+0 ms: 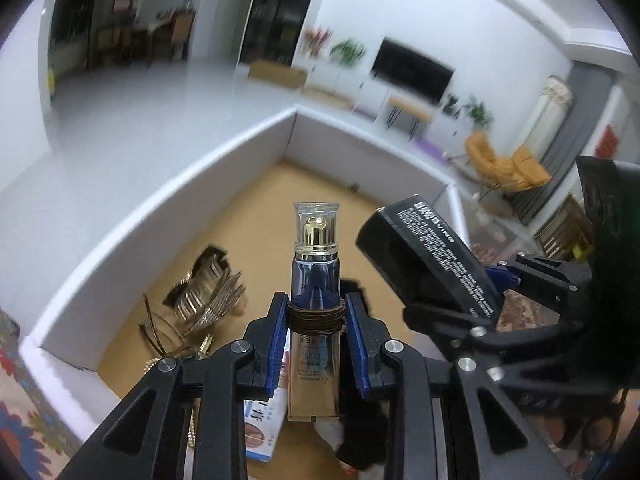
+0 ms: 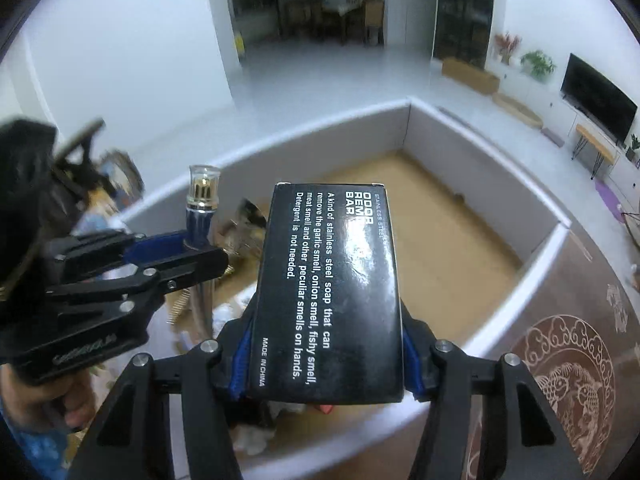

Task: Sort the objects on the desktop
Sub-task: 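Carry tube and box over the cardboard bin and open both tools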

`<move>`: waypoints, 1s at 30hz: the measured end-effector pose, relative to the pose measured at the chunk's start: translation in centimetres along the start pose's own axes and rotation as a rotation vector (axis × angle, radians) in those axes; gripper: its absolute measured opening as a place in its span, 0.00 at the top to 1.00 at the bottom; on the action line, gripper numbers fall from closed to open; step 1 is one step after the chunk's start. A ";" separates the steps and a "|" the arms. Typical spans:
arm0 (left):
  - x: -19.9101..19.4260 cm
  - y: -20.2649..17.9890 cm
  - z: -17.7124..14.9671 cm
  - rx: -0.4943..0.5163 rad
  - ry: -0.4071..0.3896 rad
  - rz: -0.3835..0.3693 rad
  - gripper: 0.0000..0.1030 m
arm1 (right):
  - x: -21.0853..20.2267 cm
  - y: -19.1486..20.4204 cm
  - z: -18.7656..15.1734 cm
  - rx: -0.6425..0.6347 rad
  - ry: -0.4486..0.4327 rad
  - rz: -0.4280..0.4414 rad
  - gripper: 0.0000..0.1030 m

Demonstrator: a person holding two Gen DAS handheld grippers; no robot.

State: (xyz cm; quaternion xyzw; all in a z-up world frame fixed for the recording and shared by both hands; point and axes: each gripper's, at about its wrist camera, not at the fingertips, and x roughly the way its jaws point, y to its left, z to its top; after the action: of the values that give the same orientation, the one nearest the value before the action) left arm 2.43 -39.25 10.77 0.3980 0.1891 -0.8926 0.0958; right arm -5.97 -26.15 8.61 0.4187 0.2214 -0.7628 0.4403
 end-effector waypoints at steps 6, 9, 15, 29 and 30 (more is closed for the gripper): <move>4.1 1.4 0.1 -0.062 0.126 0.035 0.67 | 5.5 -2.4 -0.4 0.042 0.134 -0.045 0.41; 3.4 1.5 0.1 -0.075 0.093 0.043 0.19 | 5.6 -3.4 -0.7 0.060 0.145 -0.050 0.22; -0.3 0.8 0.0 -0.082 -0.025 0.140 0.05 | 1.5 -4.9 0.5 0.049 0.097 -0.067 0.04; -3.4 -3.1 -0.2 -0.074 -0.081 0.359 0.00 | -2.0 -6.5 -1.1 0.047 0.080 -0.105 0.00; -3.7 -3.2 -0.2 -0.070 -0.088 0.378 0.00 | -1.8 -6.2 -1.1 0.039 0.080 -0.105 0.00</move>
State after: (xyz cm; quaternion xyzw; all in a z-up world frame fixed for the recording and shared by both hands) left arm 4.00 -36.15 14.24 0.3834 0.1374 -0.8681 0.2838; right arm -10.33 -21.32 9.26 0.4453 0.2455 -0.7716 0.3823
